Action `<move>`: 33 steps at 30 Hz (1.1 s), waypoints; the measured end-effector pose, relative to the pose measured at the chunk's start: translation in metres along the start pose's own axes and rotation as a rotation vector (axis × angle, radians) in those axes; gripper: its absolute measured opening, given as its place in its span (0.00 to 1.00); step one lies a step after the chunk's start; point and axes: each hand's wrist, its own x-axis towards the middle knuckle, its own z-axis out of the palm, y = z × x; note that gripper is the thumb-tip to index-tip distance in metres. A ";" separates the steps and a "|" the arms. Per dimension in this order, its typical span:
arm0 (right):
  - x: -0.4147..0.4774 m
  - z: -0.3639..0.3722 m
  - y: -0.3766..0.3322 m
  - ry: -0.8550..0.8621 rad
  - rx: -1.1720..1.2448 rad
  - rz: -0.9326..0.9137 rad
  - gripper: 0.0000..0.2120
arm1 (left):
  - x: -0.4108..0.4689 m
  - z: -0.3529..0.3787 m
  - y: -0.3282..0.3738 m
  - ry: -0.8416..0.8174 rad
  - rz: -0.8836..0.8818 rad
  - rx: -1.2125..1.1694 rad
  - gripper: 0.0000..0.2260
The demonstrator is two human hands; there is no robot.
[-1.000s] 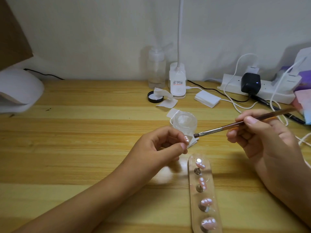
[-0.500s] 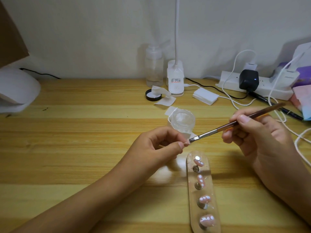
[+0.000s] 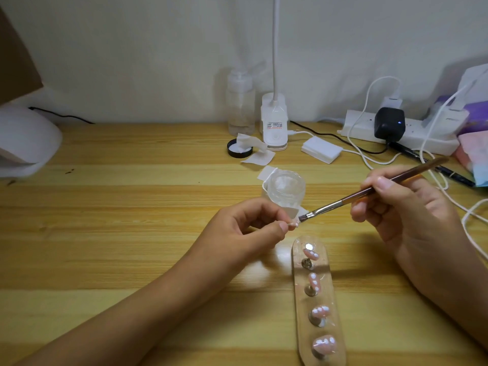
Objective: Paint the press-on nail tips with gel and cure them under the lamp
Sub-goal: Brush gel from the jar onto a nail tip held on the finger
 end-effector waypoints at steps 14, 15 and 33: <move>0.002 -0.004 0.002 0.029 0.009 -0.012 0.11 | -0.002 0.001 0.003 0.038 -0.027 -0.060 0.09; 0.002 -0.004 0.003 0.027 0.014 -0.013 0.11 | -0.002 0.001 0.003 0.044 -0.032 -0.057 0.10; 0.001 0.000 0.004 0.017 -0.026 -0.014 0.03 | -0.001 0.001 0.001 0.029 -0.038 -0.019 0.02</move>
